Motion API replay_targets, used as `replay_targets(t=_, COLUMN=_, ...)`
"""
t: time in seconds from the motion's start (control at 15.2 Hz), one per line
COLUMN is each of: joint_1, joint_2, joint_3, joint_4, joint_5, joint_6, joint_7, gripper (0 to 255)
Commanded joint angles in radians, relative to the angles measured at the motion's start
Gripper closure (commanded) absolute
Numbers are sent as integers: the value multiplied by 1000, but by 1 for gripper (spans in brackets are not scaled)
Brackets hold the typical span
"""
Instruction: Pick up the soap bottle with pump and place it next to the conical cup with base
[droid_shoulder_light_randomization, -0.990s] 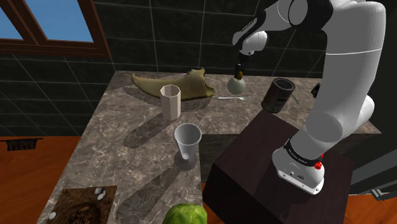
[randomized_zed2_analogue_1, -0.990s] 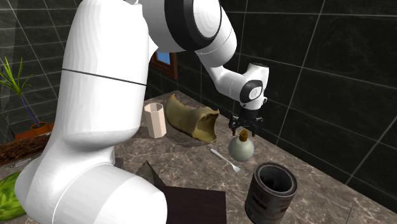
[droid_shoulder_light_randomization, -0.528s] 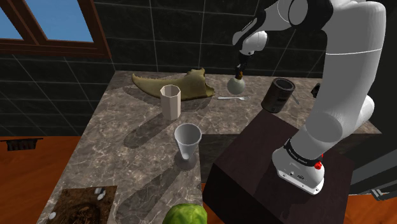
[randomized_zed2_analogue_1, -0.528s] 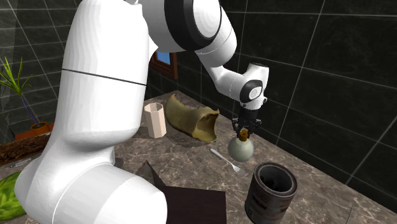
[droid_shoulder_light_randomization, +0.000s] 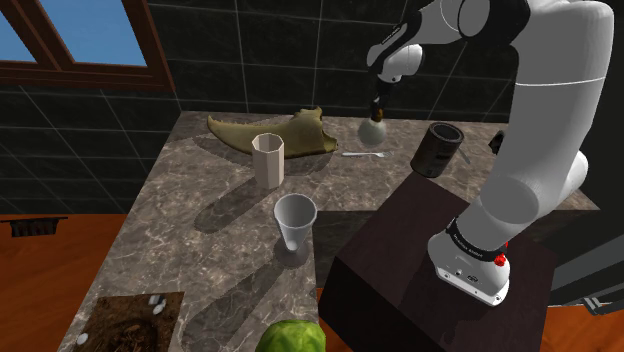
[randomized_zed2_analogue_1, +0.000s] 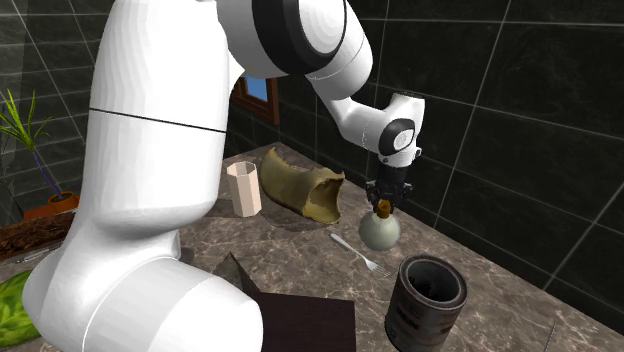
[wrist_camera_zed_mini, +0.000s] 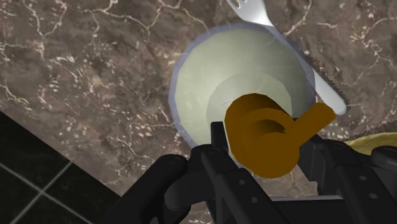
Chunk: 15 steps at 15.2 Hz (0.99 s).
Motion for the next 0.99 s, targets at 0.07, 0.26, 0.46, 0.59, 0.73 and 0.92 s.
replay_targets(t=0.07, joint_1=7, joint_2=-28, joint_3=-8, joint_4=1, joint_5=-13, joint_6=-27, joint_7=10, gripper=255)
replay_targets(t=0.26, joint_1=13, joint_2=-55, joint_3=-16, joint_4=6, joint_5=-27, joint_6=-57, joint_7=20, gripper=255)
replay_targets(t=0.46, joint_1=18, joint_2=-80, joint_3=-23, joint_4=13, joint_5=-40, joint_6=-88, joint_7=29, gripper=255)
replay_targets(t=0.59, joint_1=21, joint_2=-97, joint_3=-27, joint_4=19, joint_5=-49, joint_6=-109, joint_7=34, gripper=255)
replay_targets(t=0.73, joint_1=24, joint_2=-113, joint_3=-31, joint_4=25, joint_5=-57, joint_6=-131, joint_7=40, gripper=255)
replay_targets(t=0.92, joint_1=28, joint_2=-135, joint_3=-36, joint_4=37, joint_5=-69, joint_6=-163, joint_7=48, gripper=255)
